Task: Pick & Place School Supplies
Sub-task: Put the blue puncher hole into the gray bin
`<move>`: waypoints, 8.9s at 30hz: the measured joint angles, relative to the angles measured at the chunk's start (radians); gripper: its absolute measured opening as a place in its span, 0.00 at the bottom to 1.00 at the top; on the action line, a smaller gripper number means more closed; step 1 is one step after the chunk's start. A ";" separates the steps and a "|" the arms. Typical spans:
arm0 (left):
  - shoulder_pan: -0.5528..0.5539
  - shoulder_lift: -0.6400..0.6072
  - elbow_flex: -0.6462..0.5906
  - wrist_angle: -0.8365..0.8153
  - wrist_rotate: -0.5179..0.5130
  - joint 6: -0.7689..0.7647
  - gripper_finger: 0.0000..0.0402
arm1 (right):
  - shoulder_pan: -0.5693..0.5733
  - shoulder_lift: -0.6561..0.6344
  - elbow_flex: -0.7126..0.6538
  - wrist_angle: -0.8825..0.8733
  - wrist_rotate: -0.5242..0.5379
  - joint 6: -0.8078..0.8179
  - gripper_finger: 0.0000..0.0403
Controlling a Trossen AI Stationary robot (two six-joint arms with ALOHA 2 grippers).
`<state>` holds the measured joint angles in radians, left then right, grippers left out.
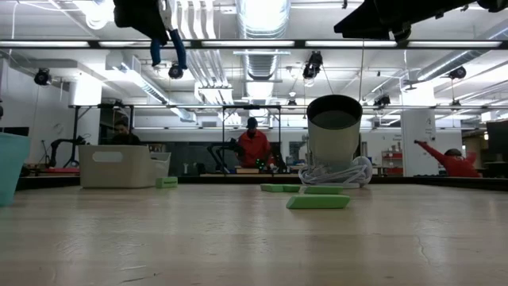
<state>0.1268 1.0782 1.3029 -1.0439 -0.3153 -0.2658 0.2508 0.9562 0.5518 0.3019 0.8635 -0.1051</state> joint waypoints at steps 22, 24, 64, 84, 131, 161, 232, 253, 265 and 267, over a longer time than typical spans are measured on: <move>0.077 0.002 -0.047 -0.190 -0.352 -0.762 0.22 | 0.000 0.003 0.000 0.001 0.002 0.000 0.54; 0.106 0.002 -0.073 -0.191 -0.323 -0.770 0.22 | 0.000 0.003 0.000 0.001 0.002 0.000 0.54; 0.487 0.325 -0.371 0.172 0.032 -0.590 0.22 | 0.000 0.003 0.000 -0.015 0.001 0.103 0.54; 0.488 0.378 -0.372 0.175 0.039 -0.589 0.22 | 0.000 0.003 0.000 -0.014 0.001 0.105 0.54; 0.488 0.376 -0.031 0.066 -0.098 -0.433 0.38 | -0.001 0.003 0.000 -0.015 0.002 0.105 0.54; 0.191 0.376 0.211 0.066 -0.081 0.008 0.37 | 0.000 0.003 0.000 -0.044 0.002 0.103 0.54; 0.211 0.378 -0.303 0.371 -0.268 -0.441 0.37 | -0.001 0.003 0.000 -0.043 0.002 0.150 0.54; 0.211 0.379 -0.309 0.241 -0.199 -0.425 0.37 | 0.000 0.003 0.000 -0.043 0.002 0.152 0.54; 0.212 0.379 -0.311 0.239 -0.261 -0.345 0.37 | 0.000 0.003 0.000 -0.043 0.002 0.165 0.54; 0.212 0.379 -0.311 0.239 -0.261 -0.344 0.37 | -0.001 0.003 0.000 -0.043 0.002 0.166 0.54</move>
<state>0.3386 1.4570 0.9916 -0.8051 -0.5766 -0.6098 0.2501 0.9592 0.5514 0.2588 0.8650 0.0609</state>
